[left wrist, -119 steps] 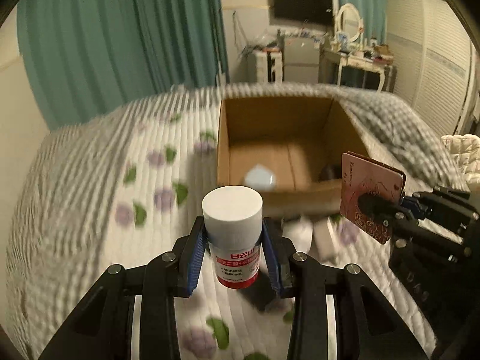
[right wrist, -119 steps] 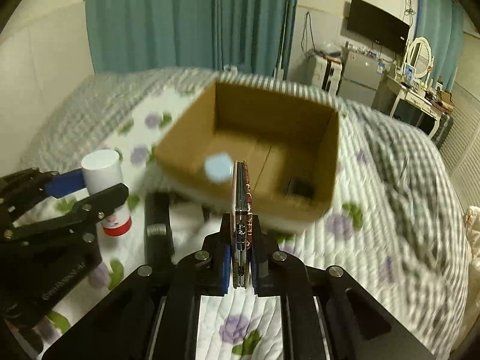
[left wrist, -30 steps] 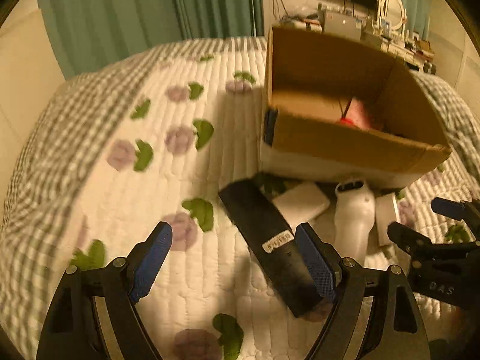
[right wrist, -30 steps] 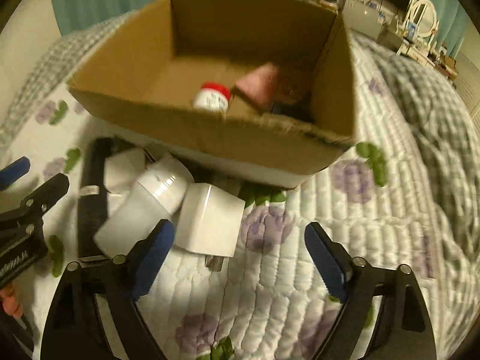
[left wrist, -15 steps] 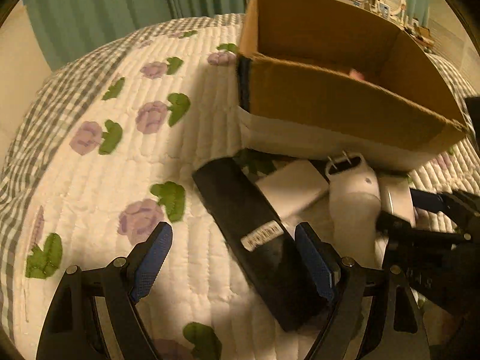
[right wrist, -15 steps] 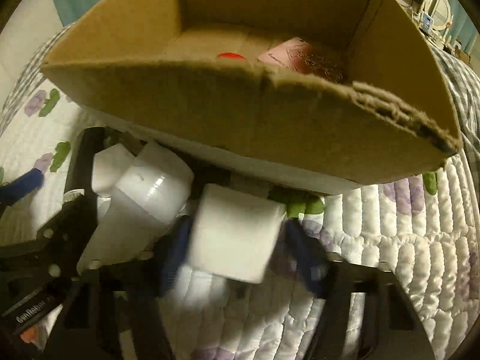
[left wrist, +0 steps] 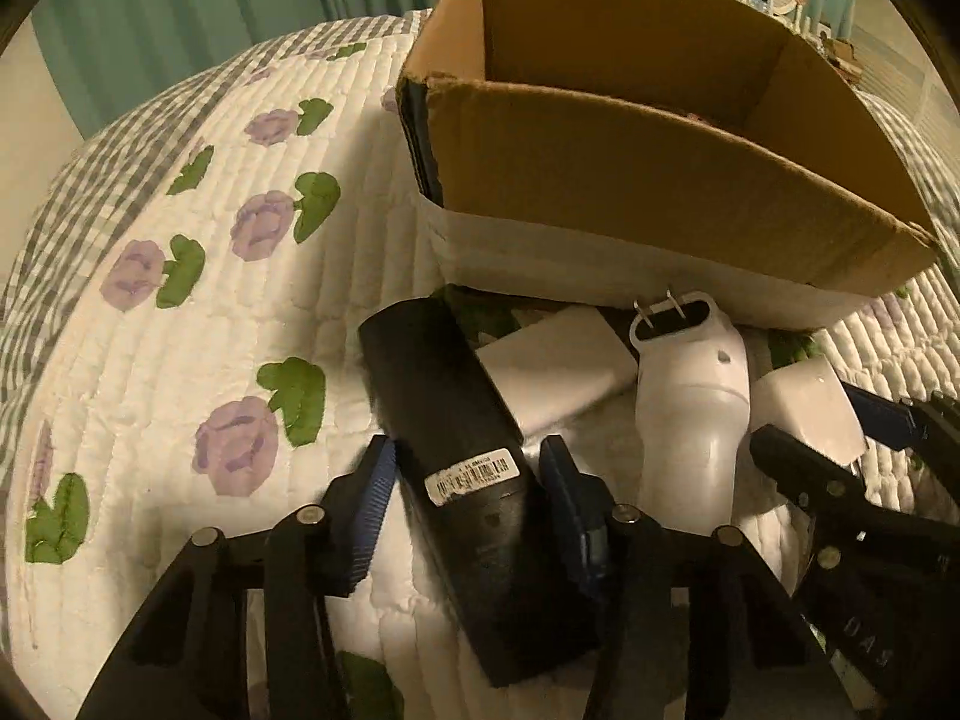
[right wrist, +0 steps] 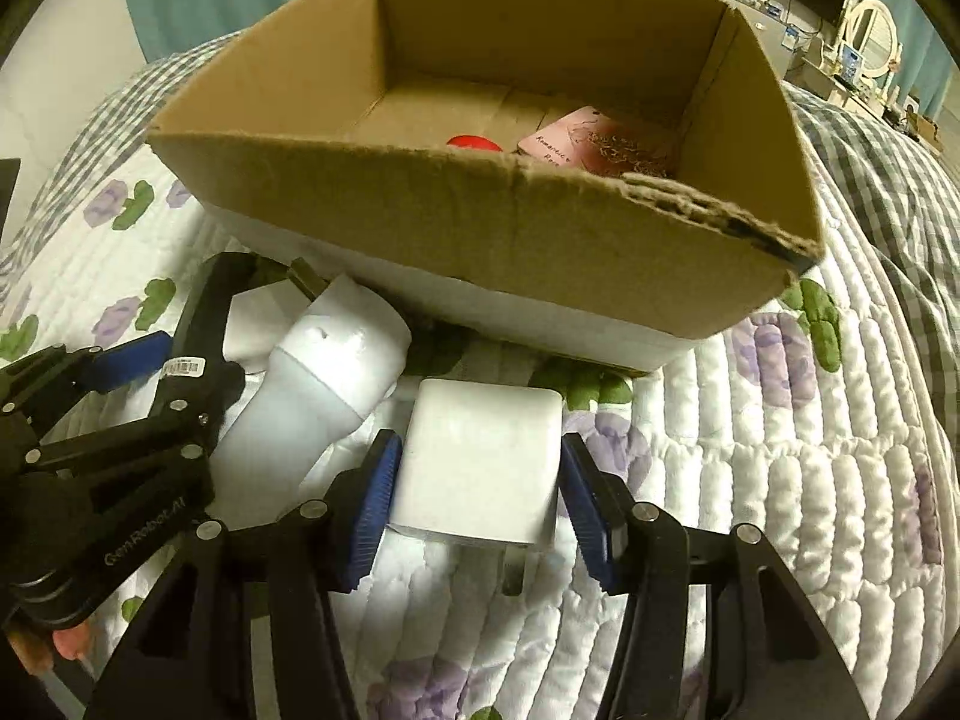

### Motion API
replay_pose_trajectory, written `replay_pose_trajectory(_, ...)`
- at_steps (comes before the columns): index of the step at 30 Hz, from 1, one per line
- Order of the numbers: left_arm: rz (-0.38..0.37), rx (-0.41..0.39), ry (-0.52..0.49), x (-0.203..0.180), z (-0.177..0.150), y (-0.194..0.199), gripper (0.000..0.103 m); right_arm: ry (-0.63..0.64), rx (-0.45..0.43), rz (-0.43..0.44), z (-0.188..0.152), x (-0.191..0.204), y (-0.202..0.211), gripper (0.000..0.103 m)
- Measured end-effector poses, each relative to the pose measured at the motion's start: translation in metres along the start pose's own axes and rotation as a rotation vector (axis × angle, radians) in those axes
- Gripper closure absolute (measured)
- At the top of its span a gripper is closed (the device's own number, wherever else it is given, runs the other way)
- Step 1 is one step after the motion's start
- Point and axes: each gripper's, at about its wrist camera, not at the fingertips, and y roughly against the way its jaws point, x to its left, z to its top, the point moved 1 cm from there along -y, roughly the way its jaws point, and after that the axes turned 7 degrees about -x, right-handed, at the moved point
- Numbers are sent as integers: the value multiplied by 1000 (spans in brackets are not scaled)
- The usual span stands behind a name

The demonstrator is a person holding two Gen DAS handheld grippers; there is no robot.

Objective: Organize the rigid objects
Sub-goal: 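Grasp the white square charger with the right gripper while the left gripper grasps the black cylinder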

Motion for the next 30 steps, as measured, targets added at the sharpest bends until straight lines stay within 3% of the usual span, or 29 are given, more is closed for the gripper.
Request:
replay_pose_trajectory(7, -43, -14, 30, 13, -4, 22, 64, -2, -57, -2, 2, 0, 28, 51)
replay_pose_trajectory(8, -55, -27, 41, 16, -4, 29, 72, 0, -68, -1, 3, 1, 32, 51)
replay_pose_trajectory(10, -42, -58, 40, 17, -2, 42, 103, 5, -80, 1, 5, 4, 38, 51)
replay_pose_trajectory(21, -124, -56, -12, 11, -5, 59, 103, 19, -97, -2, 4, 10, 57, 52)
replay_pose_trajectory(24, -65, -12, -21, 11, -4, 40, 93, 15, -95, 6, 6, 10, 58, 52)
replay_pose_trajectory(26, -49, 10, -14, 14, -5, 28, 61, 19, -92, 6, 7, 10, 57, 52)
replay_pose_trajectory(27, -44, 3, -3, 15, -6, 24, 51, 20, -89, 7, 7, 10, 56, 52)
replay_pose_trajectory(28, -48, 10, 6, 16, -6, 20, 46, 20, -86, 8, 8, 10, 55, 52)
replay_pose_trajectory(30, -68, 32, 31, 16, -6, 10, 46, 19, -78, 11, 8, 9, 51, 52)
